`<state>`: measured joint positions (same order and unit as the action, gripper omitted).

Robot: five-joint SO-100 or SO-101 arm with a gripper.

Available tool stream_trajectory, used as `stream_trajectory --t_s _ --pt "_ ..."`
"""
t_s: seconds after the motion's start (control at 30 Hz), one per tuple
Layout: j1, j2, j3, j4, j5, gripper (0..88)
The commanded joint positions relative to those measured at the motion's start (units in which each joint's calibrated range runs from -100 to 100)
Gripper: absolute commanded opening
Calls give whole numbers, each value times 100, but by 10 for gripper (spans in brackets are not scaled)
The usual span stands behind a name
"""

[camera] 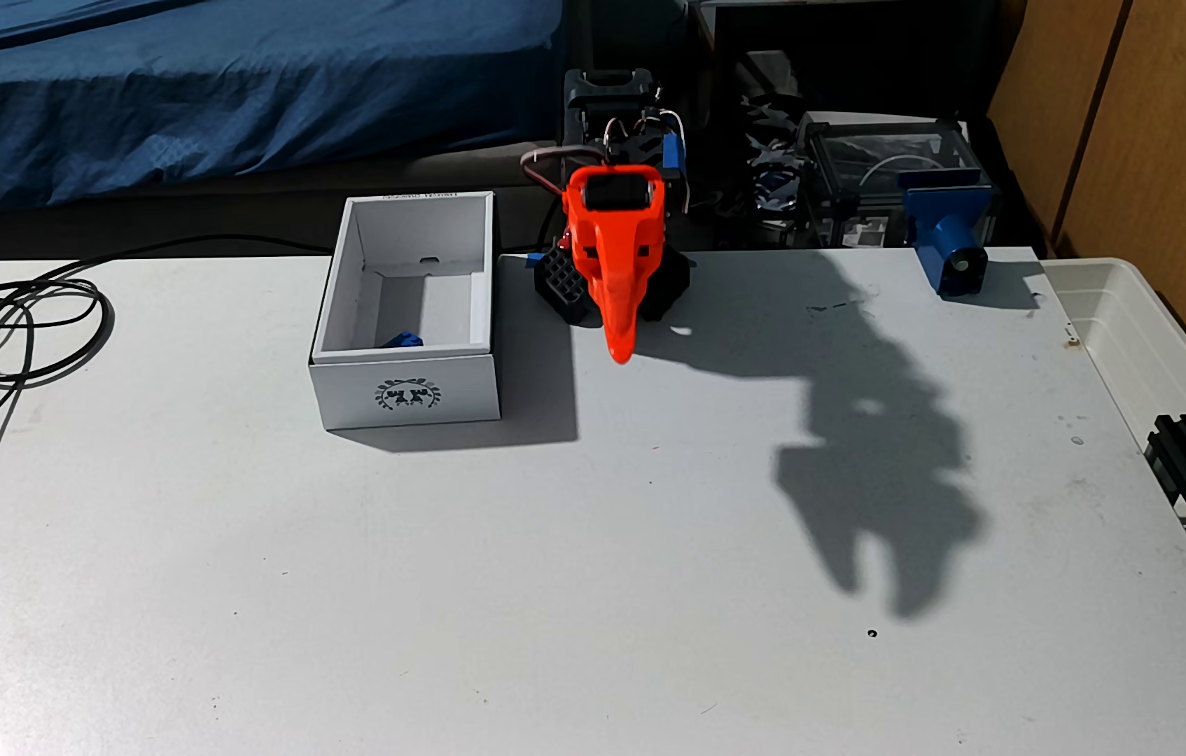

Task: Grab the blue brick and place in box

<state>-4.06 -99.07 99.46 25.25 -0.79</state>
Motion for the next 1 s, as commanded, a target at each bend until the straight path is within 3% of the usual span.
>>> stream_trajectory --t_s 0.0,0.3,0.47,0.97 --pt "-47 -59 -17 202 39 102" --pt "-55 -59 -44 392 34 100" --pt "-211 -59 -44 400 34 6" --pt "-604 -42 -8 788 -24 9"
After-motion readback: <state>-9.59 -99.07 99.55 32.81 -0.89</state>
